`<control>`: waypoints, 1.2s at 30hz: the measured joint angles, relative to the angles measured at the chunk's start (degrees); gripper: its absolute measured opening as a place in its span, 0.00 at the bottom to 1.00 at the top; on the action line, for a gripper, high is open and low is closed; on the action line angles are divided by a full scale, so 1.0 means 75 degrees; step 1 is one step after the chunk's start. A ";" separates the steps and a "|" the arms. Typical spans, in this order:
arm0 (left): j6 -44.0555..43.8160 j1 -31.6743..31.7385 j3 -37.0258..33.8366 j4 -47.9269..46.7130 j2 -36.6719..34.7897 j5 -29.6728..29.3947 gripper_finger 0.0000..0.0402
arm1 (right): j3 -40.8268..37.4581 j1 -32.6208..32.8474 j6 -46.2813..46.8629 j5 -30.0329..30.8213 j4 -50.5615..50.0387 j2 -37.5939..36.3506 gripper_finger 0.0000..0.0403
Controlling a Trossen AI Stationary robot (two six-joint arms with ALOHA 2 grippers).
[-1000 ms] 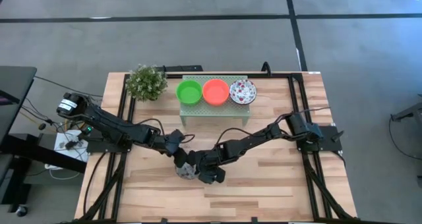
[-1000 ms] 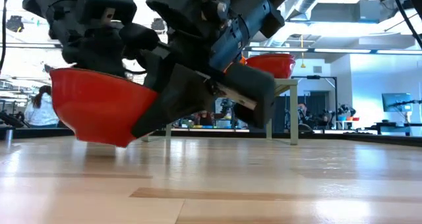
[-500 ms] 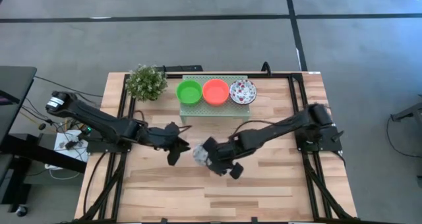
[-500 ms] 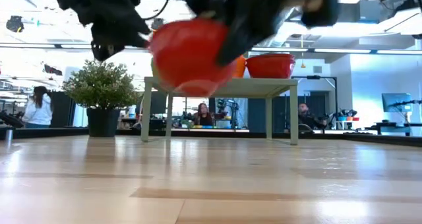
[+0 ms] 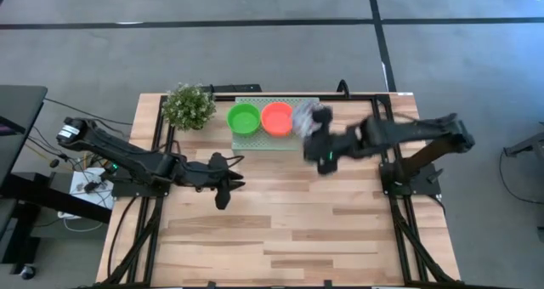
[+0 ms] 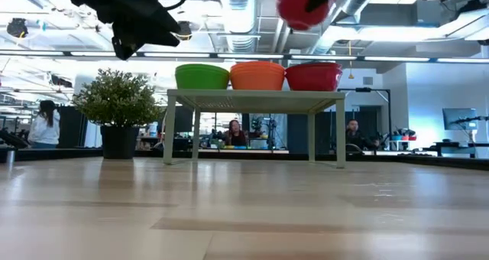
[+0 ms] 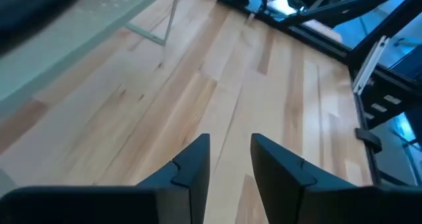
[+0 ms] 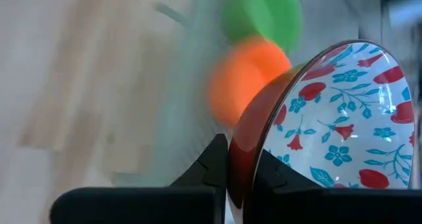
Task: Pick & Place Mini bowls
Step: Stack the white bowl on the white bowl on the shelf
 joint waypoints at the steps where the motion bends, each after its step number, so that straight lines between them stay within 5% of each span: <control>1: 0.0000 0.0000 -0.0003 -0.0049 0.0010 0.0000 0.28 | -0.0003 -0.0291 0.0162 -0.0023 -0.0080 -0.0125 0.04; 10: -0.0003 0.0003 -0.0003 0.0023 0.0073 0.0000 0.28 | -0.0008 -0.2465 -0.0324 -0.2395 -0.0173 -0.0119 0.04; 29: -0.0031 0.0003 0.0000 0.0137 0.0114 0.0000 0.28 | -0.0011 -0.2786 -0.0429 -0.2480 -0.0889 0.0943 0.04; 36: -0.0034 0.0003 0.0000 0.0183 0.0114 0.0000 0.28 | -0.0008 -0.2814 -0.0503 -0.2451 -0.0998 0.0991 0.12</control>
